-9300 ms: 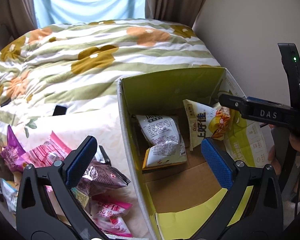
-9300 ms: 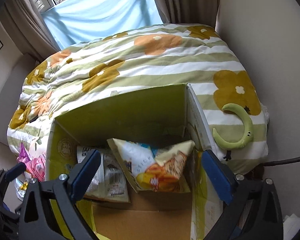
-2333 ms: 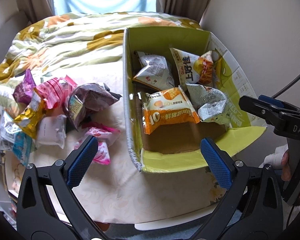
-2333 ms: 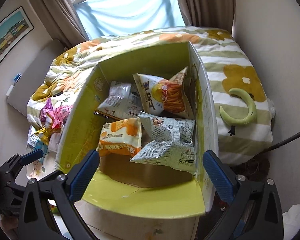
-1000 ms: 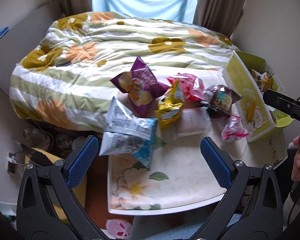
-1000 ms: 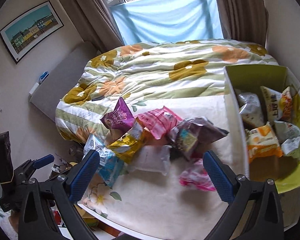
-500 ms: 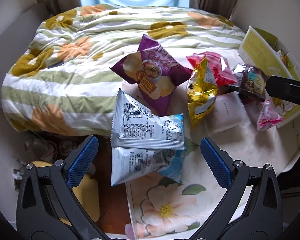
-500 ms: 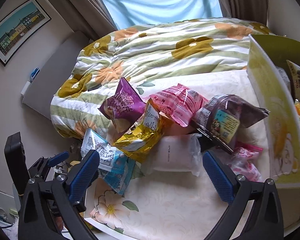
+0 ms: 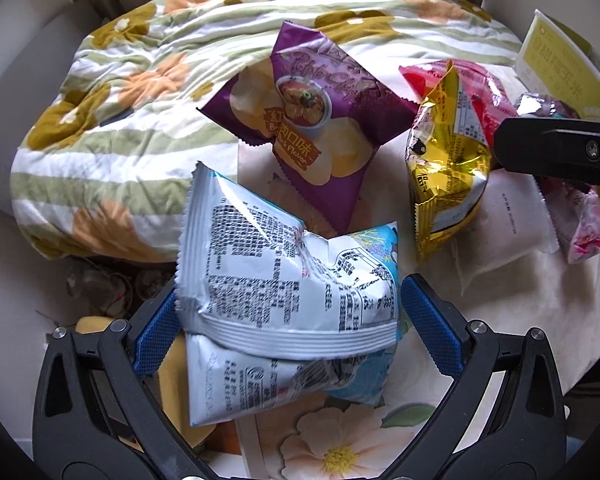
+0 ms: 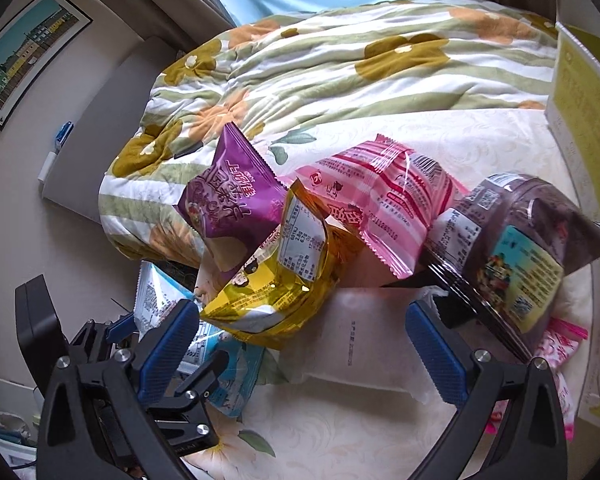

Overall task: Organize snacks
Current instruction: 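Grasp a white-blue printed bag with the left gripper while the right grasps a gold bag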

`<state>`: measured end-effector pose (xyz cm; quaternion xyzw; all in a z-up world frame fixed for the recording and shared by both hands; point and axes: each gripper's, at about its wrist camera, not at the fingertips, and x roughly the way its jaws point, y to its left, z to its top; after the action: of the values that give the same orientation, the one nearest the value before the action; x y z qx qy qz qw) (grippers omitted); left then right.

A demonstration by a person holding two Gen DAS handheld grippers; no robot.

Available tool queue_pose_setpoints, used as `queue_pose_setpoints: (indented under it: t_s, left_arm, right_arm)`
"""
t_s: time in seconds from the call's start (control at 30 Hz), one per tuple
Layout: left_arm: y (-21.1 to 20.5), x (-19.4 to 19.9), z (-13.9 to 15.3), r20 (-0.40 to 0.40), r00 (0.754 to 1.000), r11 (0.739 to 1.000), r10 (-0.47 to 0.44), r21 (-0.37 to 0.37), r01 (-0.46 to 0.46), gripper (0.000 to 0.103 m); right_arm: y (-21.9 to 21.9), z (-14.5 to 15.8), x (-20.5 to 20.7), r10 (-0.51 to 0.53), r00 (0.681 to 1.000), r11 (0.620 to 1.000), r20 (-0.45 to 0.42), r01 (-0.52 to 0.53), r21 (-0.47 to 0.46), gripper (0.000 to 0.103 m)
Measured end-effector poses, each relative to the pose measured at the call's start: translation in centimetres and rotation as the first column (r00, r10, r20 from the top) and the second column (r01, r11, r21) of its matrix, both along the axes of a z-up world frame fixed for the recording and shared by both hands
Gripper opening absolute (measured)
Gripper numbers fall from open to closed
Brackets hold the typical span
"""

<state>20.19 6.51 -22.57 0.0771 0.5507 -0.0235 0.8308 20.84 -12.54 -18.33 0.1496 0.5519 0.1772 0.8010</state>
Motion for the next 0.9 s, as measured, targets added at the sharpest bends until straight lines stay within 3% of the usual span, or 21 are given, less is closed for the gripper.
queue_pose_setpoints:
  t_s: [0.17,0.5,0.6,0.9]
  left_arm:
    - [-0.3,0.4,-0.4,0.003,1.0,1.0,0.014,0.021,-0.014,0.101]
    - [-1.3,-0.1,-0.1,0.016,1.0,0.999,-0.015,0.045,0.014,0.087]
    - [-1.3,-0.3,0.1,0.003,1.0,1.0,-0.014,0.019,0.014,0.078]
    - [-1.0,-1.5,0.3,-0.024,1.0,0.999,0.004,-0.036,-0.005,0.073]
  right_arm:
    - [0.3,-1.3,1.3,0.026,0.999,1.0,-0.034,-0.025,0.018,0.103]
    - [2.4,-2.6,3.0,0.101,0.993,0.995,-0.063,-0.099,0.031,0.102]
    - [3.0,-3.0,3.6,0.115,0.991,0.993,-0.074,-0.113,0.032,0.101]
    - [4.0,-4.2,4.5,0.142,0.984,0.99,-0.11,-0.14,0.03,0.092]
